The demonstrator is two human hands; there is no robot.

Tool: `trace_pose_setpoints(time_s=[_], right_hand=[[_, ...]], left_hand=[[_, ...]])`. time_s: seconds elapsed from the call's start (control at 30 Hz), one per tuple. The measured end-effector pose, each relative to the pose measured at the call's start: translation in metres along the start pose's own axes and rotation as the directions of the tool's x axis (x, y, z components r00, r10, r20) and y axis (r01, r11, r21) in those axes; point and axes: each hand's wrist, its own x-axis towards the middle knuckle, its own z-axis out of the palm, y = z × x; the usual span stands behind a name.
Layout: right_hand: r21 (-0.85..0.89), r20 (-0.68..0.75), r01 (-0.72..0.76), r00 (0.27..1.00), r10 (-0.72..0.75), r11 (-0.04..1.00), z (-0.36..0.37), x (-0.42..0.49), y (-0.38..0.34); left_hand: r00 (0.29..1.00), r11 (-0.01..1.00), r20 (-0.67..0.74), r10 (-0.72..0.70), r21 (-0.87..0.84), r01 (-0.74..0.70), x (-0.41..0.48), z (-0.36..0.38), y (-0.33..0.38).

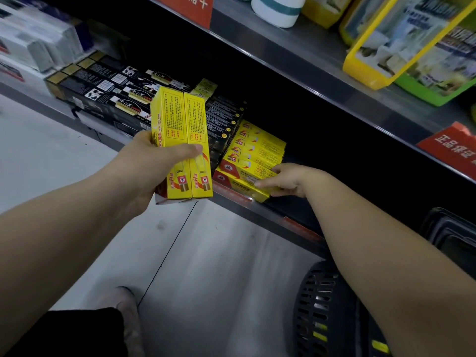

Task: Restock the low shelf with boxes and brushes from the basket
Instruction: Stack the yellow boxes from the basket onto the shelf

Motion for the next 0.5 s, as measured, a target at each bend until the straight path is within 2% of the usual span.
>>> trace_pose_setpoints(time_s=[0.1,0.23,0.33,0.5], right_hand=[[-0.275,-0.045,0.045,0.997,-0.059,0.961,0.0044,-0.0005,-0.0024],[-0.603,-0.07,0.085,0.985,-0.159,0.793,0.0067,-0.0047,-0.0078],[-0.69,-0.072,0.085,0.98,-0.185,0.718,0.0067,-0.0065,-0.0097],[-0.694,-0.084,0.079,0.978,-0.19,0.716,0.0064,-0.0062,-0.009]], left_hand=[[1.0,1.0,-0.006,-0.007,0.011,0.007,-0.0014,-0.0024,0.0003],[1.0,1.0,-0.001,-0.005,0.01,0.005,-0.0029,-0.0028,0.0001],[1.0,1.0,-0.007,-0.006,0.009,0.006,-0.0028,-0.0019,0.0009],[1.0,1.0,-0.015,0.0,0.005,0.0,-0.0035,0.0014,0.0023]])
